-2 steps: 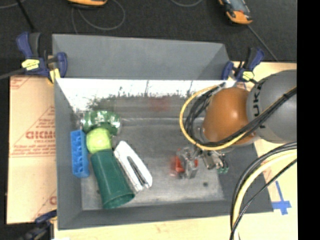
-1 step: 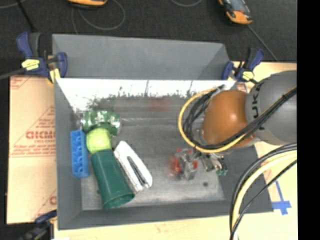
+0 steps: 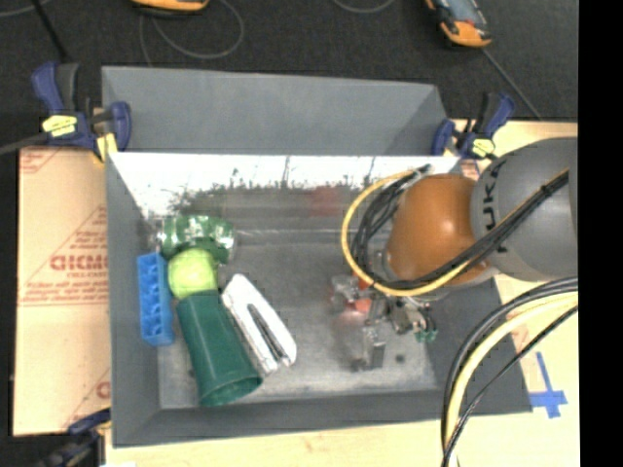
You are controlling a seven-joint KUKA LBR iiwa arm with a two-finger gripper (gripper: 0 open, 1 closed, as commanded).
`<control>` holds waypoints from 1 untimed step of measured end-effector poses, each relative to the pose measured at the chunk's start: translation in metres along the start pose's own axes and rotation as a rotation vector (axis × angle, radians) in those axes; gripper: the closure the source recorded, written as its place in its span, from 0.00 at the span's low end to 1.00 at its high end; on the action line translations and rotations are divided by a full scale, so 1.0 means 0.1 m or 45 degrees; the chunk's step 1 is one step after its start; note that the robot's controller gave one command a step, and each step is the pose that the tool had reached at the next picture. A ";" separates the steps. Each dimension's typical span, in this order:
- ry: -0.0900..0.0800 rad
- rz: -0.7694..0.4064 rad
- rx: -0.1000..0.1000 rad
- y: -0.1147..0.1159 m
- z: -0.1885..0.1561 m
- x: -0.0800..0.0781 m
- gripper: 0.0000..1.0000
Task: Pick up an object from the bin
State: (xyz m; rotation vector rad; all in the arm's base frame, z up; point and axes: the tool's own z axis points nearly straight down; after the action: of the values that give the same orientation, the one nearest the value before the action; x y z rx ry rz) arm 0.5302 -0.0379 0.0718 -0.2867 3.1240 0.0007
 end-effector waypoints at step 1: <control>0.004 0.001 -0.001 0.00 0.01 0.01 0.00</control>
Offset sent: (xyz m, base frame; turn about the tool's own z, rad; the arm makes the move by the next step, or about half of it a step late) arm 0.0656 -0.0083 -0.0018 0.0508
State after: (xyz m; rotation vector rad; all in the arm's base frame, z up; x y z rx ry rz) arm 0.5292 -0.0380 0.0706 -0.2859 3.1269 0.0014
